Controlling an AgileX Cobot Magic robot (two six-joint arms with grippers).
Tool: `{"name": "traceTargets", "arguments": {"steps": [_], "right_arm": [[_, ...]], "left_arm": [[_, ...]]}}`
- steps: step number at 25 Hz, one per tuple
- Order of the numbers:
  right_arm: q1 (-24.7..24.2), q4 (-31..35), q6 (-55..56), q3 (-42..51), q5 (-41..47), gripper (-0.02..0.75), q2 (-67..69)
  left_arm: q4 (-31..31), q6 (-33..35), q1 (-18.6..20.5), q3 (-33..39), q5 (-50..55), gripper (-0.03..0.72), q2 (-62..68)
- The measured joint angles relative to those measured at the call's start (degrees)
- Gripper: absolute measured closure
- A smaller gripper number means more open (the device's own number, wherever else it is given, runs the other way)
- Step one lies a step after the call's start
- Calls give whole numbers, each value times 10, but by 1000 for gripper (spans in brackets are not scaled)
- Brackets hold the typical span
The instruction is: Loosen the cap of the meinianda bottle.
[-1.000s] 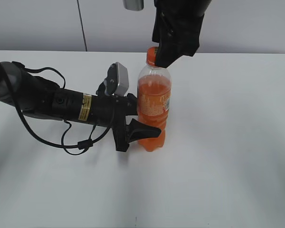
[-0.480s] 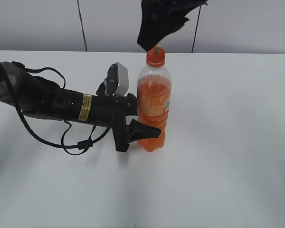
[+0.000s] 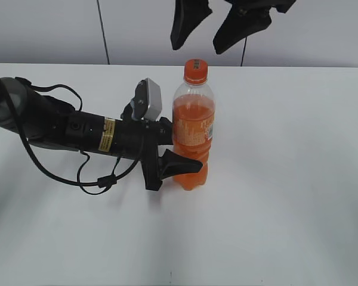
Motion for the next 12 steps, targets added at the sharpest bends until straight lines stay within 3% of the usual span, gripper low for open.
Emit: {"name": "traceTargets", "arguments": {"steps": [12], "right_arm": [[0, -17, 7, 0, 0, 251, 30]], "left_arm": [[0, 0, 0, 0, 0, 279, 0]]}}
